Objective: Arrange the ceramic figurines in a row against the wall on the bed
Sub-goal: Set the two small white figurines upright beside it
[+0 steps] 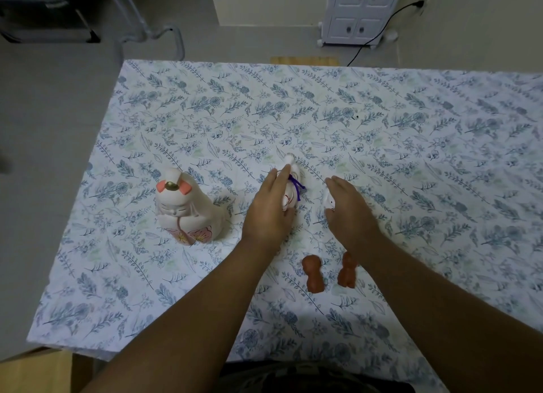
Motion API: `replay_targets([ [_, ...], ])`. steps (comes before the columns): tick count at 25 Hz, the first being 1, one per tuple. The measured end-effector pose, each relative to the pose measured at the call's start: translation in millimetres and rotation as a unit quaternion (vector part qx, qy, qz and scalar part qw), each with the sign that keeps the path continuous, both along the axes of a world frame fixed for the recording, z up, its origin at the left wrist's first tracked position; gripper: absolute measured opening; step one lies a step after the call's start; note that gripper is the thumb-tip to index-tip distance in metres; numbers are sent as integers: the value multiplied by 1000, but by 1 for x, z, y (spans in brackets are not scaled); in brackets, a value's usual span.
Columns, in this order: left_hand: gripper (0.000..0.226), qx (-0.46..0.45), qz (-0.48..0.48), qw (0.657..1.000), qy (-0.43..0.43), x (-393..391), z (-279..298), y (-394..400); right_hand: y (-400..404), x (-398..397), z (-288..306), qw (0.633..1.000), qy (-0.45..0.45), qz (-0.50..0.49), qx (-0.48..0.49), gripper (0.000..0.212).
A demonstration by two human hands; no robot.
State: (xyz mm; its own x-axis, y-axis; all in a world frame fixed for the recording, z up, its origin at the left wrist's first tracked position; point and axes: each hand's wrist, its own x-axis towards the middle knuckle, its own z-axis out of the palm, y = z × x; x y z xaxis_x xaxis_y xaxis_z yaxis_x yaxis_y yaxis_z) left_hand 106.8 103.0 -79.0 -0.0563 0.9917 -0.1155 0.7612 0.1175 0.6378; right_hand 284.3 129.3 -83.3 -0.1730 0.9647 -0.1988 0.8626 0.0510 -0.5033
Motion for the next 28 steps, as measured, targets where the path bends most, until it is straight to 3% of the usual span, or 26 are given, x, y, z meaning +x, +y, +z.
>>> replay_targets([
  [12,84,17,9,1000,7,3,-4,-1,-2,0,-3,1000,18,-24,-9,71],
  [18,94,13,5,1000,14,8,12,-11,-6,5,13,999,34,-18,-24,76],
  [23,76,121,-16,992,30,27,28,-56,-50,30,32,994,49,-19,96,63],
  [25,66,103,-23,994,13,36,24,-79,-69,42,29,995,44,-25,89,56],
  [28,57,17,-25,999,25,44,13,-101,-92,49,17,998,37,-52,-5,51],
])
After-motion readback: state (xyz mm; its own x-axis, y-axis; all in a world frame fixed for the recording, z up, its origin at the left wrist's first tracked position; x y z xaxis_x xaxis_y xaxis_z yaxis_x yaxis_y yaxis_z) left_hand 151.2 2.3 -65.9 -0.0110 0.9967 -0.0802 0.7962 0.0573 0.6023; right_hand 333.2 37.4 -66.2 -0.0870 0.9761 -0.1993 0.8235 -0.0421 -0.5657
